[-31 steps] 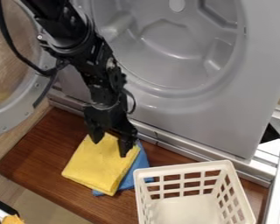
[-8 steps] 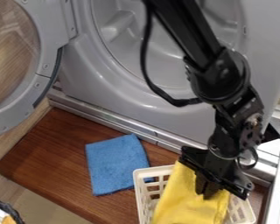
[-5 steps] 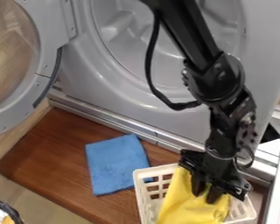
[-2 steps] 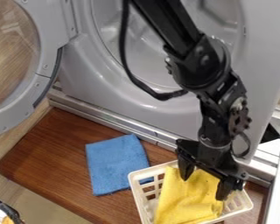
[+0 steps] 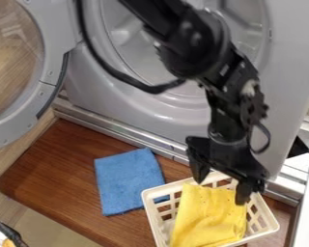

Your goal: Put the yellow cloth in the white basket

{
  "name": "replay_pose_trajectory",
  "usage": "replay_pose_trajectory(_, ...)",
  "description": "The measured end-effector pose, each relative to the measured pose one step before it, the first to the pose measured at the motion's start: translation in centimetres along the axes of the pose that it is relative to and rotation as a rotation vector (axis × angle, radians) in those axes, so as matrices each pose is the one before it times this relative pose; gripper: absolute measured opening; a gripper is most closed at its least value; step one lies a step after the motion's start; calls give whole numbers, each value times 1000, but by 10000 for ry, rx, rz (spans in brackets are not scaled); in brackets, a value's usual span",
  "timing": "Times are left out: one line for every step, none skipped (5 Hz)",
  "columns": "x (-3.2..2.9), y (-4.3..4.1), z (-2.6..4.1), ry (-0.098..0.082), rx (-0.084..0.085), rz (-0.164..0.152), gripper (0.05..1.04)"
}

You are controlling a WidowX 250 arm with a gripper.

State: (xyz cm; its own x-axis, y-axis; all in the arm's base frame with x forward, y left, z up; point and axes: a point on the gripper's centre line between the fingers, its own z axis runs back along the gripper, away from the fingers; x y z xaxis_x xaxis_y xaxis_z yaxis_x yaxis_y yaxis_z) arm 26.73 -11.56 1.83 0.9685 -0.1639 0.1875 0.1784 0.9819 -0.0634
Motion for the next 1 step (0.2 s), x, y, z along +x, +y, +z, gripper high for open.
replay_pose_trajectory(-11,620,1414,-402,-175,-173,999)
